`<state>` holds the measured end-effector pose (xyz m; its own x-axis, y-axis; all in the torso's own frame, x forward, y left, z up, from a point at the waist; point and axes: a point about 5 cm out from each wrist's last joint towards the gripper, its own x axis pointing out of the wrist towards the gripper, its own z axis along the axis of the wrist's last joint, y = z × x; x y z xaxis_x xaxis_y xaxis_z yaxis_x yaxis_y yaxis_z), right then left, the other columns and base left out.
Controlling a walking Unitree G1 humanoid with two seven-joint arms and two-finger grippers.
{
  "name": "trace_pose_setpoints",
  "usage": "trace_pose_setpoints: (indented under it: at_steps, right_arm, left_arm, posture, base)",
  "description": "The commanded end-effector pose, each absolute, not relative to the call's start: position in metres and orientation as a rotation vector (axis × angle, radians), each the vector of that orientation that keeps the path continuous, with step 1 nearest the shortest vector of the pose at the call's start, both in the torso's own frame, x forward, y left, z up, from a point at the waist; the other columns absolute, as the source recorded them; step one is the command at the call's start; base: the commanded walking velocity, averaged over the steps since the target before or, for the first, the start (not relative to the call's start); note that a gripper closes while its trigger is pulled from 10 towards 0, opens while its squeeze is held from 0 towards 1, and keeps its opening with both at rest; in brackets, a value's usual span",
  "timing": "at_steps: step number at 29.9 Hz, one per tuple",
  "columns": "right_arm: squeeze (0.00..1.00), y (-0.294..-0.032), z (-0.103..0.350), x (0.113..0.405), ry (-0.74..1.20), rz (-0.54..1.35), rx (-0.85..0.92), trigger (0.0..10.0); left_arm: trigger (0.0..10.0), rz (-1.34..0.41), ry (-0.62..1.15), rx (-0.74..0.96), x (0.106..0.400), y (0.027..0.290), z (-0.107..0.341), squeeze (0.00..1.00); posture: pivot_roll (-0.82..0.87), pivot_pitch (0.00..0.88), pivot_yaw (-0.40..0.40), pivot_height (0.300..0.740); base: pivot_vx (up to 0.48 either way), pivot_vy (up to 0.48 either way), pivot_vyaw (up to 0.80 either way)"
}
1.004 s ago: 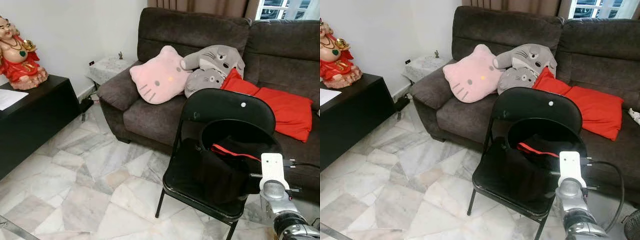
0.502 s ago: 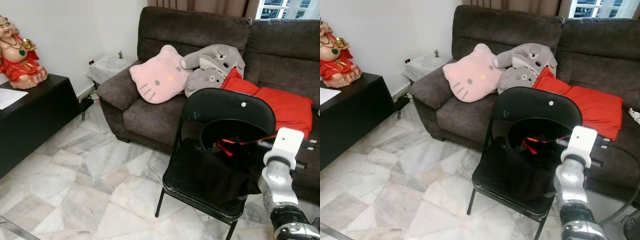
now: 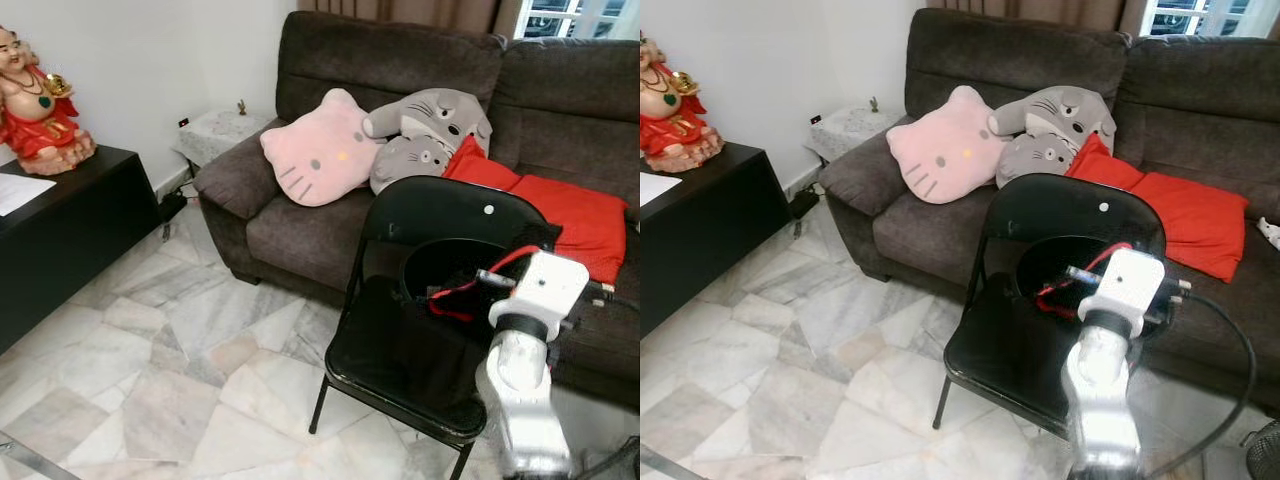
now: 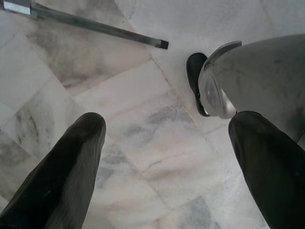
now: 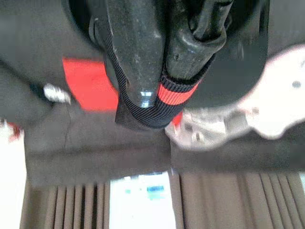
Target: Hang hanger
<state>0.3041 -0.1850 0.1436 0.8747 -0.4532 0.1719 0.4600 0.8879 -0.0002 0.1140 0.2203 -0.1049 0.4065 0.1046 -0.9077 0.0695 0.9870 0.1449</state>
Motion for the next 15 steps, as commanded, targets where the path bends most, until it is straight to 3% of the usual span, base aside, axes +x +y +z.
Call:
trace_pose_setpoints:
  at_steps: [1,7,15]
  right_arm:
    - [0.0,-0.182,0.141,0.3,-0.139,-0.486,-0.005,10.0]
    - [0.0,-0.181,0.138,0.3,-0.099,-0.468,-0.011,10.0]
    - [0.0,-0.18,0.145,0.303,-0.11,-0.448,-0.016,10.0]
  left_arm:
    - [10.0,0.039,1.164,0.178,0.111,0.225,-0.105,0.0]
    - [10.0,0.073,1.149,0.157,0.112,0.225,-0.104,0.0]
    - [10.0,0.077,1.148,0.152,0.112,0.225,-0.104,0.0]
  posture:
    - [0.01,0.0,0.044,0.74]
    - [0.02,0.0,0.037,0.74]
    - [0.02,0.0,0.031,0.74]
  base:
    - [0.0,0.0,0.0]
    - [0.0,0.0,0.0]
    - [0.0,0.0,0.76]
